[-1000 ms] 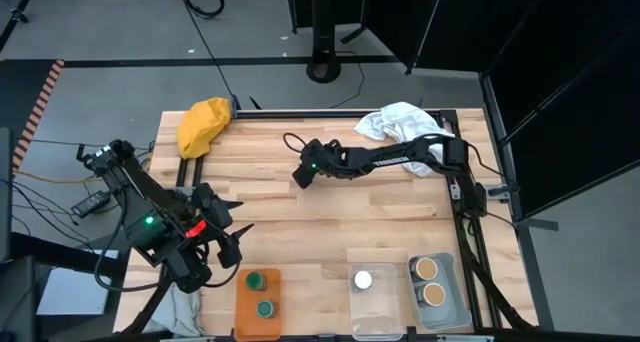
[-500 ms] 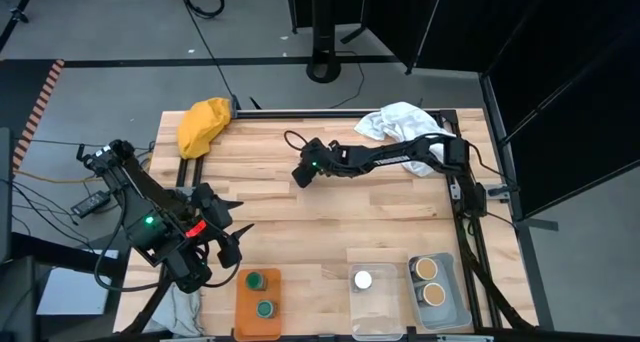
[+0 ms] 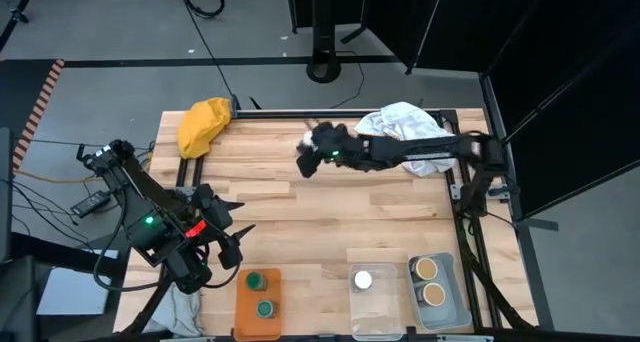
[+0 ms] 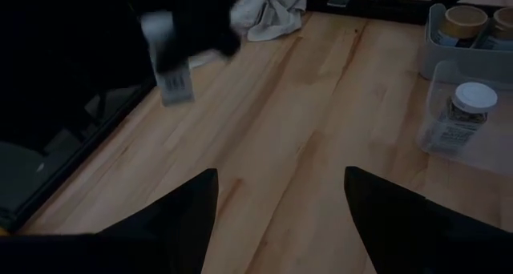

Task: Sort spices by type
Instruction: Put the white spice bottle into the transparent bin

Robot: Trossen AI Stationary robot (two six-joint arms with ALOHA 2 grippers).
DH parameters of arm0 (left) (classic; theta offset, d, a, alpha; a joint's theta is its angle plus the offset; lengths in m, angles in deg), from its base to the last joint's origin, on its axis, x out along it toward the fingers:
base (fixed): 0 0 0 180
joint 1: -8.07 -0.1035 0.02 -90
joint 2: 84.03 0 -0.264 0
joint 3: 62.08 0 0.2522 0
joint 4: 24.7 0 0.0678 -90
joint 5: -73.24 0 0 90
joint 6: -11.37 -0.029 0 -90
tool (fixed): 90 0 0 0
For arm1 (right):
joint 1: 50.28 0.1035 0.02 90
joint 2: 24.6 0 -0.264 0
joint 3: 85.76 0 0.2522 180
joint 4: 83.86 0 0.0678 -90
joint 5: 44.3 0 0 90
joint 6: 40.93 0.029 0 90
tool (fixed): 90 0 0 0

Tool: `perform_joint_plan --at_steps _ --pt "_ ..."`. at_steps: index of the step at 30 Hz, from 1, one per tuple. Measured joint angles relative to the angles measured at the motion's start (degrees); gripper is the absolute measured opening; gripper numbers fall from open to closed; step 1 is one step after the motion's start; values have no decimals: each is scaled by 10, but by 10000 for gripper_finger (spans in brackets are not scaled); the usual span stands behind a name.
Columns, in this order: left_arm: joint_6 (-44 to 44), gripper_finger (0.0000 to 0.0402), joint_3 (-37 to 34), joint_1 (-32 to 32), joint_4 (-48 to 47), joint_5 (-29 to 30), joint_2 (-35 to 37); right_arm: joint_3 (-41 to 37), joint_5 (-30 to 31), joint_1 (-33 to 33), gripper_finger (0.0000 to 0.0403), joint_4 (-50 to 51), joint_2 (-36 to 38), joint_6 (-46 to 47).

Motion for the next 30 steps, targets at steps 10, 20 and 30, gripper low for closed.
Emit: perform_joint_plan --at_steps 10,20,30 --pt "0 275 0 0 22 31 0 1 16 97 201 59 166 -50" --pt "0 275 0 0 46 48 0 1 65 336 201 170 225 52" --pt "-2 275 0 0 45 59 0 1 115 518 201 231 168 250"
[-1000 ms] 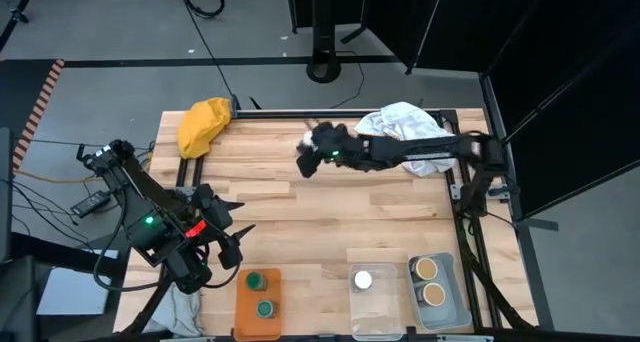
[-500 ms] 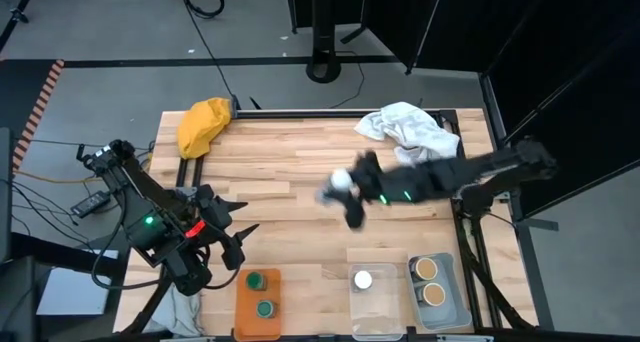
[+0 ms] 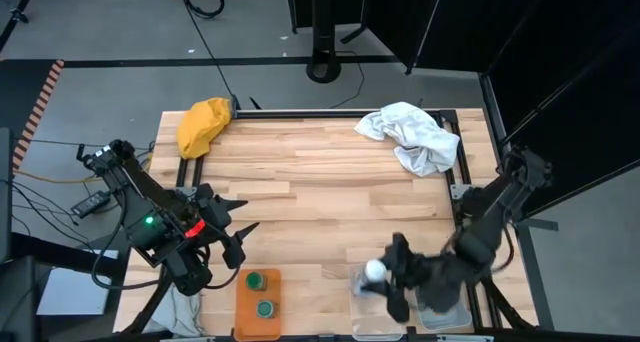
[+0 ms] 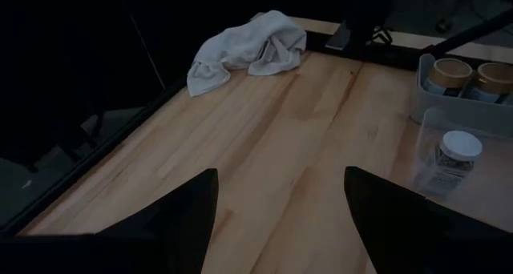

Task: Sort spices by type
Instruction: Put the white spice bottle into the transparent bin

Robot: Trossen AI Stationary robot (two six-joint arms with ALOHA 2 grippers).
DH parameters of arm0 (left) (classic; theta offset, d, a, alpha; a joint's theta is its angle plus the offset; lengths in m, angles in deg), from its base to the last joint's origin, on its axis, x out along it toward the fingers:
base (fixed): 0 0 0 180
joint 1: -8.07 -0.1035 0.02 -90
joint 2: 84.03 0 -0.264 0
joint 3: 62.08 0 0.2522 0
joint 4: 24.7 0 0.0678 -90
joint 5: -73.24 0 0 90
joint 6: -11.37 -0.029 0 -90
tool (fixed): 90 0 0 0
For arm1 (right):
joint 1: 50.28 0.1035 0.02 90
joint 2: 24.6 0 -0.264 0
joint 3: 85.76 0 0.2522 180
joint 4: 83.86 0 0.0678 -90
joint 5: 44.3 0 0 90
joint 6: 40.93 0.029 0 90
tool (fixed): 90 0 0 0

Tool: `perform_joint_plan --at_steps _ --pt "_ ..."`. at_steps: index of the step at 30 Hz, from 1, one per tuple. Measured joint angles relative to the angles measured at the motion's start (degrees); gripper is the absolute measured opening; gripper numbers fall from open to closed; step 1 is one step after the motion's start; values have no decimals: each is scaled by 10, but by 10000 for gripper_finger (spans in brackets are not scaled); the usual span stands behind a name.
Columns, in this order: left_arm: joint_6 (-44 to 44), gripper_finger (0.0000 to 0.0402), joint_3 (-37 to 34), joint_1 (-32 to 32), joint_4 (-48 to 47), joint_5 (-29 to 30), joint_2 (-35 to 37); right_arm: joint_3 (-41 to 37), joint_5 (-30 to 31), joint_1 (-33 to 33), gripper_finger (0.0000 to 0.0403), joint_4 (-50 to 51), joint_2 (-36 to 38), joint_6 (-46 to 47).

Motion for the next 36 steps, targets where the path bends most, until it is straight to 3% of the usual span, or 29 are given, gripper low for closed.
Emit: perform_joint_plan --at_steps 8,14,30,36 --pt "0 275 0 0 -1 0 0 0 -20 75 201 47 -70 123" --pt "-1 275 0 0 -1 3 0 0 -50 85 201 125 -121 184" --pt "-1 275 0 0 -6 3 0 0 -55 84 201 197 -232 188" --pt "-1 275 0 0 -8 3 0 0 -15 89 201 198 -231 187"
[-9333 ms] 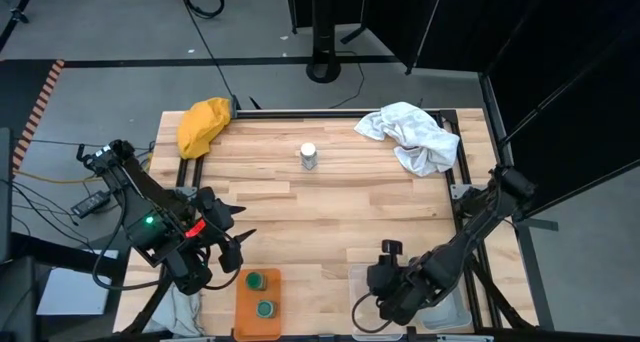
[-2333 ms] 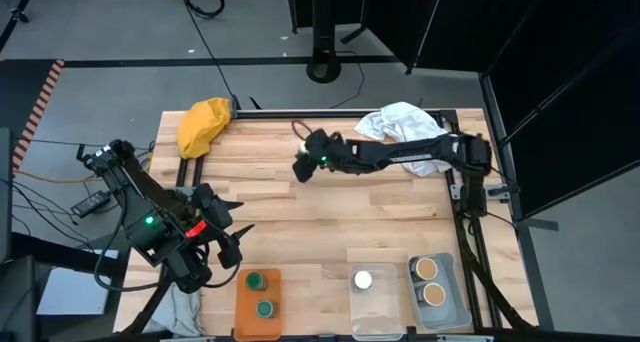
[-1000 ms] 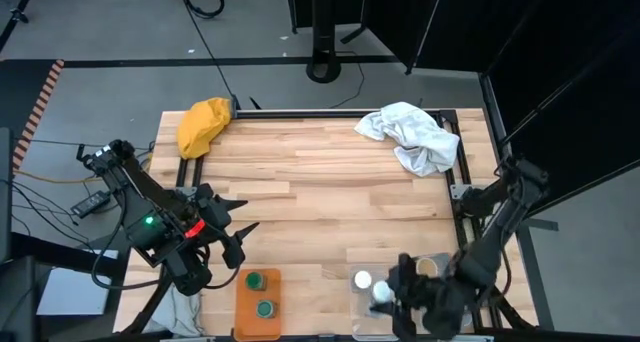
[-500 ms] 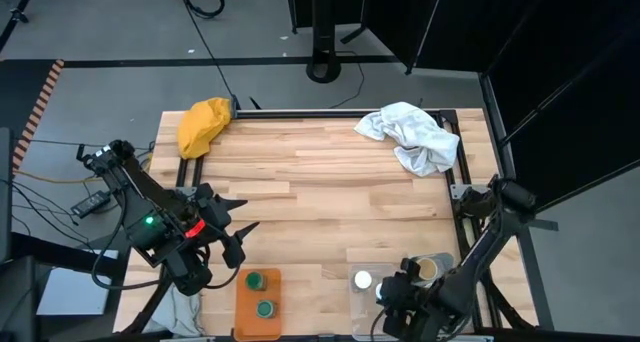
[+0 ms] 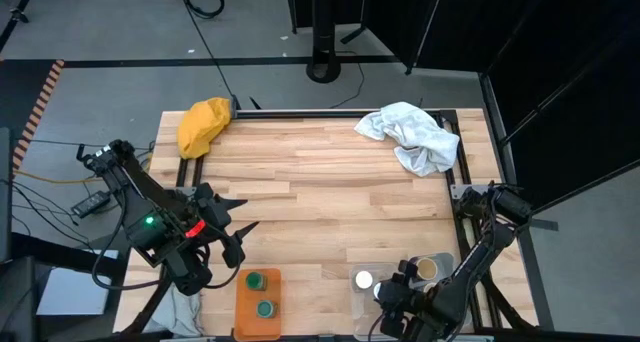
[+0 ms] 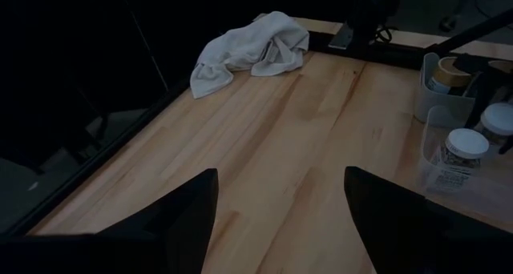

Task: Sort spices by type
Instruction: Put the white spice bottle into the transparent bin

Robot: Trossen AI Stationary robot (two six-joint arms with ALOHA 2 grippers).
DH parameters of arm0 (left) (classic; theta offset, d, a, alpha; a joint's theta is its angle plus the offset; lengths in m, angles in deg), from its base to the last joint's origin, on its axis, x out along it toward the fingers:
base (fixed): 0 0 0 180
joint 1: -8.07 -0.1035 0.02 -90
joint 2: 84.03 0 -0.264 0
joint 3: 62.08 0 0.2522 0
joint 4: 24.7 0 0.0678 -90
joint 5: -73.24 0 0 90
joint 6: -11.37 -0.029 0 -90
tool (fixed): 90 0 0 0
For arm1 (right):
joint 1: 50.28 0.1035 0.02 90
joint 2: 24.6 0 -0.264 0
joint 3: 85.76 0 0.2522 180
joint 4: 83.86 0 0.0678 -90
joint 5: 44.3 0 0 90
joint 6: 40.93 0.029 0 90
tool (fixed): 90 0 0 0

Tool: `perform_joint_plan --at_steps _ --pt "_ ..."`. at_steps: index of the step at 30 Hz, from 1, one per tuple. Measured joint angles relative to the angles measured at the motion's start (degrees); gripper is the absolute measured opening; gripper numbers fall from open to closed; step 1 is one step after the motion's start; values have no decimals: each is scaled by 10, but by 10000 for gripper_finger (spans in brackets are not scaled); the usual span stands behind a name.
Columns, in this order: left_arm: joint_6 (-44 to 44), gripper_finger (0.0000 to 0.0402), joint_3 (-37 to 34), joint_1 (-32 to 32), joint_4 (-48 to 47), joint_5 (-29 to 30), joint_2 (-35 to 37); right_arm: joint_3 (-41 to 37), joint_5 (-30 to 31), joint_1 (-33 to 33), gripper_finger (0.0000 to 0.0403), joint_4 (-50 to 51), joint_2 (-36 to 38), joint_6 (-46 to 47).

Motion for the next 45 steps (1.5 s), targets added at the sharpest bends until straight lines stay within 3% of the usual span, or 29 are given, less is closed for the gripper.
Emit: perform_joint_plan --at_steps 16,24,37,45 --pt "0 275 0 -14 -7 5 0 0 25 0 202 -45 0 -9" --pt "0 275 0 -26 -7 5 0 0 25 0 268 -45 0 -11" --pt "0 275 0 -26 23 -5 0 0 25 0 237 -46 1 -12" --pt "-1 275 0 -26 38 -5 0 0 20 -9 237 -24 54 -79"
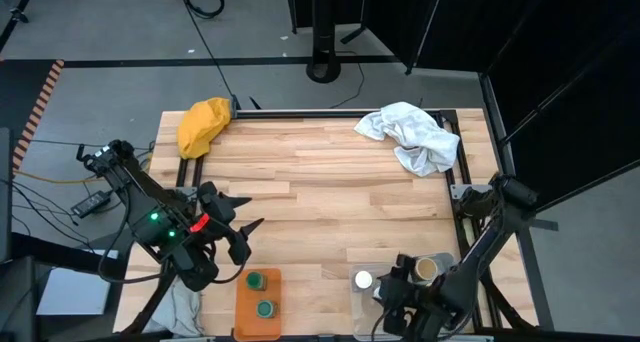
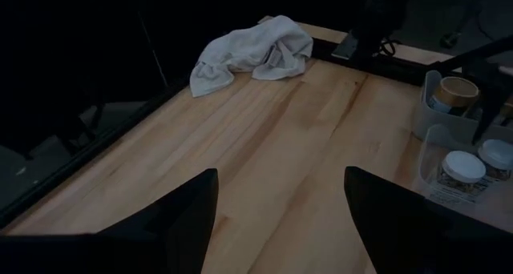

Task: Sort spices by type
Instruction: Put the white spice bottle into the transparent bin, then return to Home Position

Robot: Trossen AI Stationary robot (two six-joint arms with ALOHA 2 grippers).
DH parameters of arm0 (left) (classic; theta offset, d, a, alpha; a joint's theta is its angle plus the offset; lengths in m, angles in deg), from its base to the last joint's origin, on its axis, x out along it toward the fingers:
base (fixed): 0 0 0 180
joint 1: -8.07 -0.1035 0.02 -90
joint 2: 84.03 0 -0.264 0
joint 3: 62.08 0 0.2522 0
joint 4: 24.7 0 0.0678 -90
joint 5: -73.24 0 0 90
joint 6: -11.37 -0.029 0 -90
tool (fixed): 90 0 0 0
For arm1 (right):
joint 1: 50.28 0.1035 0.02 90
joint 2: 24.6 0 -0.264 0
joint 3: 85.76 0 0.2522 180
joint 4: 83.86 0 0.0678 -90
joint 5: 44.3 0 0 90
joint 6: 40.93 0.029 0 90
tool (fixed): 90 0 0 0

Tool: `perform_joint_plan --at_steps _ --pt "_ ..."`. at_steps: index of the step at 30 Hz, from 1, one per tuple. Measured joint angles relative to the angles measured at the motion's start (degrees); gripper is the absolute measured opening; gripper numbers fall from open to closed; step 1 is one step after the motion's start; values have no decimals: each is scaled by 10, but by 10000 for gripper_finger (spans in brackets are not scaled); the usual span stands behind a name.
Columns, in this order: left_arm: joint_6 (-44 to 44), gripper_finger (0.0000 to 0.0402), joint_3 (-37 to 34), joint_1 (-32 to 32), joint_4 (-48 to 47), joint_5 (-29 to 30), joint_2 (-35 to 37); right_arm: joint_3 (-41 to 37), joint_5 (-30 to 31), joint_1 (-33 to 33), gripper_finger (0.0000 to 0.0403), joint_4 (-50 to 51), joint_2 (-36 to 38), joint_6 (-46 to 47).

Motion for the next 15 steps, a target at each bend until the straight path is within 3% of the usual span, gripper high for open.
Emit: perform_joint_plan --at_steps 8,15 --pt "-1 275 0 0 0 0 0 0 19 -11 235 87 95 -49" --pt "-1 275 0 0 16 13 0 0 120 -13 229 145 217 -59"
